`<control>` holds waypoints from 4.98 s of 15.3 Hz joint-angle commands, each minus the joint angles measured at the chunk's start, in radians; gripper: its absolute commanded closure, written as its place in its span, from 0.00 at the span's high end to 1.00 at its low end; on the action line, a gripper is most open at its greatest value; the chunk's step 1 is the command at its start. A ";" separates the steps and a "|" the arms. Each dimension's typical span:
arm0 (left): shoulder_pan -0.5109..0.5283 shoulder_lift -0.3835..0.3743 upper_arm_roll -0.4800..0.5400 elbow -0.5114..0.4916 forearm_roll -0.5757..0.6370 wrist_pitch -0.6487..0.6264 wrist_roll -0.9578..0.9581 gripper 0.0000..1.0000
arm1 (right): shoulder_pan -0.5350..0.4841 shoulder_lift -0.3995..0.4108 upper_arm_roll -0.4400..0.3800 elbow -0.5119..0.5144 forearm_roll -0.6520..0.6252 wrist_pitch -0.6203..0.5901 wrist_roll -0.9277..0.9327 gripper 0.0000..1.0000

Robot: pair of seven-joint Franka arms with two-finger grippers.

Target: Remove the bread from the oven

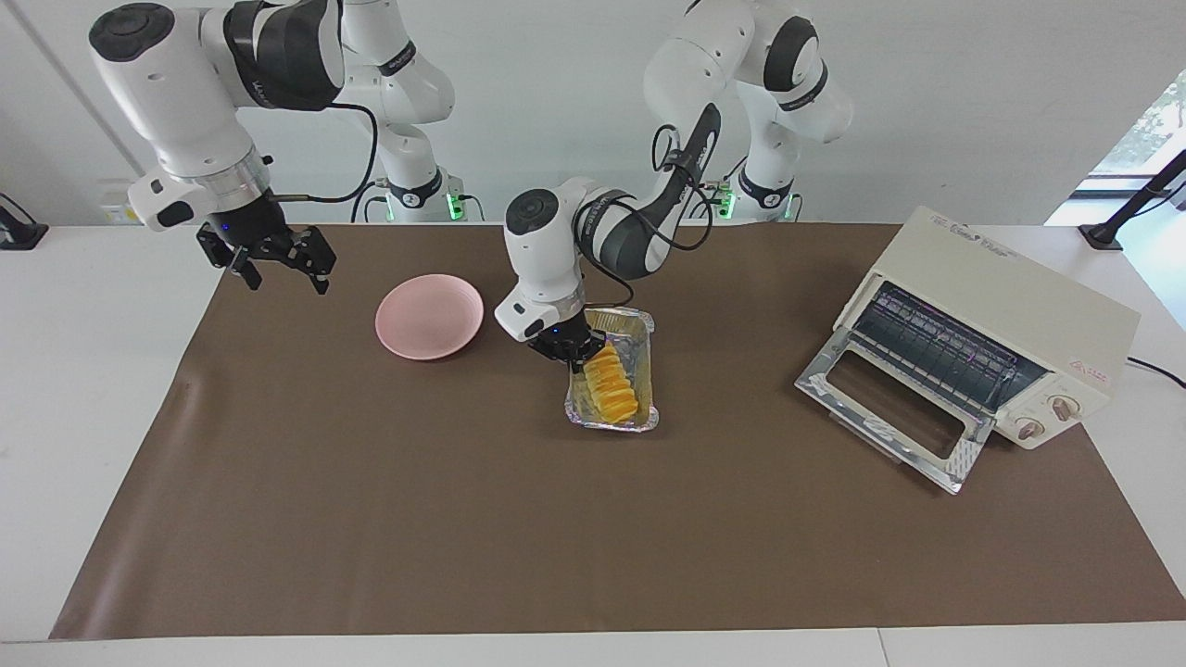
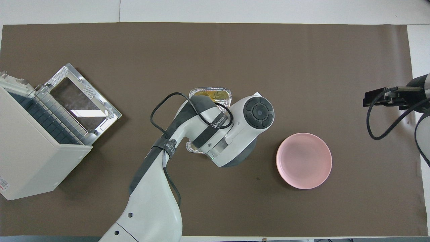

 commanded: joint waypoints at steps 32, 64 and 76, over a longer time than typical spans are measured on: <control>0.716 -0.574 0.023 -0.098 -0.151 -0.574 0.445 1.00 | 0.445 0.171 0.036 -0.095 0.066 0.218 0.492 1.00; 0.856 -0.640 -0.092 -0.161 -0.105 -0.576 0.602 1.00 | 0.566 0.367 0.036 -0.185 0.116 0.572 0.541 0.00; 0.856 -0.640 -0.092 -0.161 -0.105 -0.576 0.602 1.00 | 0.149 0.329 0.031 -0.079 0.208 0.347 -0.039 0.00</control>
